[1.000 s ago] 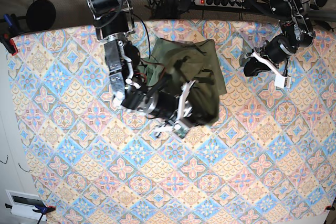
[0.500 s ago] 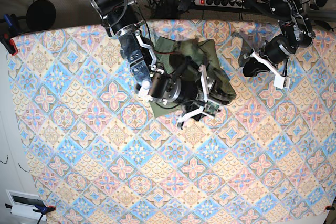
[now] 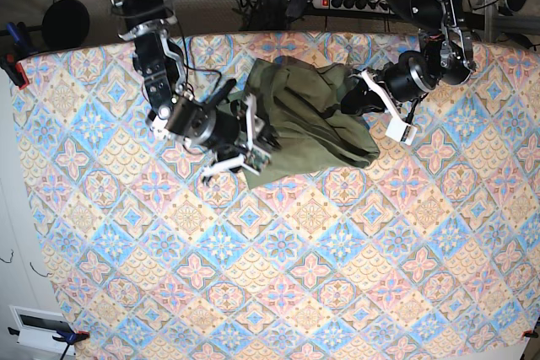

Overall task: Layout the t-shirt on the table in an organized manner, then fold the t-shirt properly
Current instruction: 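Press the folded bundle flat with the right gripper, then grasp the bundle edge with the left gripper and tuck it under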

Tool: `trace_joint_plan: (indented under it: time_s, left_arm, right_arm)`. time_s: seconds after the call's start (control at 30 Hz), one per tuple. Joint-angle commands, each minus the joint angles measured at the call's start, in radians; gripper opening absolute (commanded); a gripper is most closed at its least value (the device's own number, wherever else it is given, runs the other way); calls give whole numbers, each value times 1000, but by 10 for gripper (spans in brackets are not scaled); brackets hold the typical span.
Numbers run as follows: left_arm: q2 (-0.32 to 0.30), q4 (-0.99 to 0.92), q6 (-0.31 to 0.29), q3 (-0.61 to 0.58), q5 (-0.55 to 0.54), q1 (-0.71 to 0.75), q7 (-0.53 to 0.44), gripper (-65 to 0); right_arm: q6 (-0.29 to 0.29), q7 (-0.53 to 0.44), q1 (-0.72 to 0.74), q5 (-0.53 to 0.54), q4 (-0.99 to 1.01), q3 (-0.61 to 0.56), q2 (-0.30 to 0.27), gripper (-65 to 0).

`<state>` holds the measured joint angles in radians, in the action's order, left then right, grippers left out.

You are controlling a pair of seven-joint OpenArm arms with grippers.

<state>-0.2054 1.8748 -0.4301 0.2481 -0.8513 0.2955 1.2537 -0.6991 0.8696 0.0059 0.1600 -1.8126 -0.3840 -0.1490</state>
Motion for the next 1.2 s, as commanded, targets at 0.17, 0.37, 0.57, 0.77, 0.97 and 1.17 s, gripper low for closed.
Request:
trace_joint_plan:
  time_s: [0.17, 0.37, 0.57, 0.77, 0.97, 1.17]
  left_arm:
    - [-4, 16, -2, 3, -18, -15, -19, -650]
    - [-4, 10, 0, 3, 42, -14, -93, -650]
    - [-2, -137, 0, 12, 59, -60, -98, -650]
    - [-2, -237, 1, 17, 57, -103, -174, -650]
    - [-2, -277, 1, 26, 57, -141, -197, -650]
    - [-2, -280, 3, 110, 60, -181, -231, -650]
  right_arm:
    - [1, -26, -59, 11, -23, 0, -73, -594]
    - [1, -26, -120, 11, -45, -56, -76, -594]
    - [1, -26, -116, 11, -40, -198, -70, -595]
    - [1, -26, -73, 11, -39, -237, 21, -595]
    - [1, -25, -56, 11, -31, -238, 39, -595]
    - [1, 26, -60, 10, -37, -235, 30, -594]
